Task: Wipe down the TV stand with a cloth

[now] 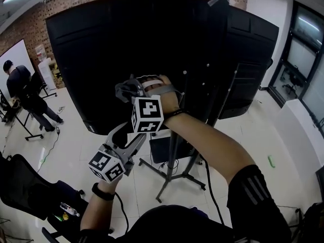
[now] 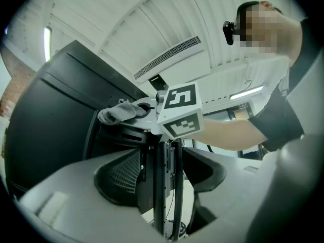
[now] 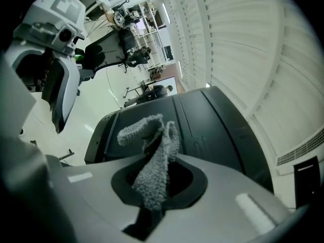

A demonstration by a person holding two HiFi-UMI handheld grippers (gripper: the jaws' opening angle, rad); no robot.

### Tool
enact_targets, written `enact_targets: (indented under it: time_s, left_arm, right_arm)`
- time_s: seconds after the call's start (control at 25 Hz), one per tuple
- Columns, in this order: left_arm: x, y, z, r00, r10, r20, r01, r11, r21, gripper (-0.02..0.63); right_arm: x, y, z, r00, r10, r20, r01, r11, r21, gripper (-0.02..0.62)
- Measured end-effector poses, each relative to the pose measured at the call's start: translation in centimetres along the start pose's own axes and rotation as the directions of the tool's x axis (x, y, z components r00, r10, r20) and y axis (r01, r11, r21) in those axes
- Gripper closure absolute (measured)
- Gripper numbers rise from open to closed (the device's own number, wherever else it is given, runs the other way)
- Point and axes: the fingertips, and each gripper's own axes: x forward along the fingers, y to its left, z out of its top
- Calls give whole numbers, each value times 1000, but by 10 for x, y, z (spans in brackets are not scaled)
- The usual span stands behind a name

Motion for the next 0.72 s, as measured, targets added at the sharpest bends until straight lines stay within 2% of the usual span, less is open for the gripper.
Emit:
enact_targets:
  time_s: [0.24, 0.56, 0.64, 0.72]
  left_arm:
    - [-2, 4, -4, 1000, 20, -12, -20, 1000, -14, 324]
    - [25, -16, -12, 999, -51, -10, 51, 998, -24, 323]
    - [32, -22, -11, 998, -66, -11, 66, 998, -24, 323]
    - [38, -27, -10, 997, -79, -6, 79, 997, -24, 324]
  right_arm:
    - [5, 9, -30, 998, 20, -62, -19, 1000, 23, 569]
    - [-17, 9, -83, 981, -25, -193, 16, 999, -51, 569]
    - [-24, 7, -87, 980, -32, -199, 23, 999, -49, 569]
    - [-36, 2, -82, 985, -36, -169, 35, 999, -7, 569]
